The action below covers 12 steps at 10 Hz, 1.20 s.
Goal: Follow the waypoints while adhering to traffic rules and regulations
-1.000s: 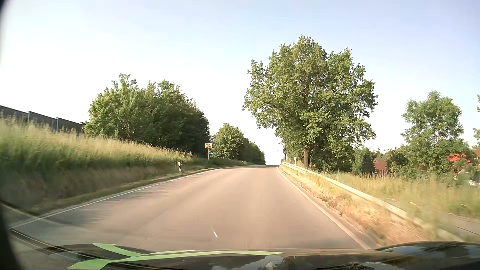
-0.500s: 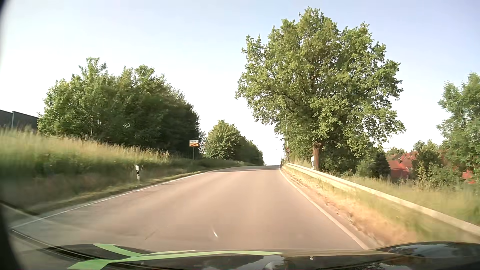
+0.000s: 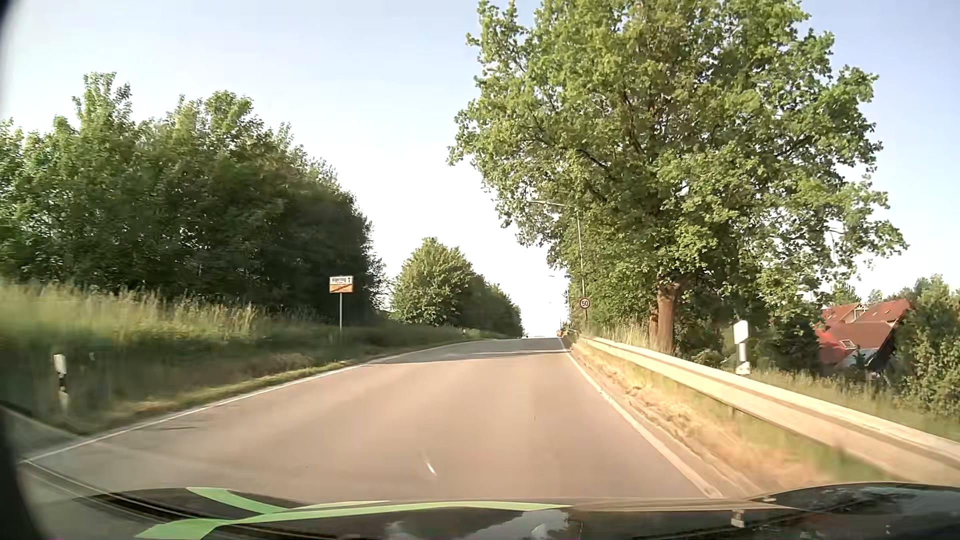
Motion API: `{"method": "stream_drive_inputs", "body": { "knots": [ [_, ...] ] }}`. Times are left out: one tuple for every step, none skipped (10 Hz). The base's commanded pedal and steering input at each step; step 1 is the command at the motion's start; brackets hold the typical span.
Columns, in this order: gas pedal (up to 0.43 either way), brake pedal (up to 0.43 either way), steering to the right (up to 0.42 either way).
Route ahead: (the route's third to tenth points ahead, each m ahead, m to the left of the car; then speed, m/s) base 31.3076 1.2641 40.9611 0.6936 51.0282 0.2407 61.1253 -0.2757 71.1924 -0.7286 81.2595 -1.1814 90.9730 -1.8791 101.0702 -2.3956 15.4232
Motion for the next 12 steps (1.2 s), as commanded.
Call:
{"method": "stream_drive_inputs", "body": {
  "knots": [
    [0.177,0.000,0.004],
    [0.138,0.000,0.004],
    [0.118,0.000,0.004],
    [0.118,0.000,0.004],
    [0.118,0.000,0.004],
    [0.130,0.000,0.004],
    [0.138,0.000,0.004],
    [0.150,0.000,0.004],
    [0.118,0.000,0.004],
    [0.067,0.000,0.004],
    [0.047,0.000,0.004],
    [0.000,0.000,0.004]
  ]
}}
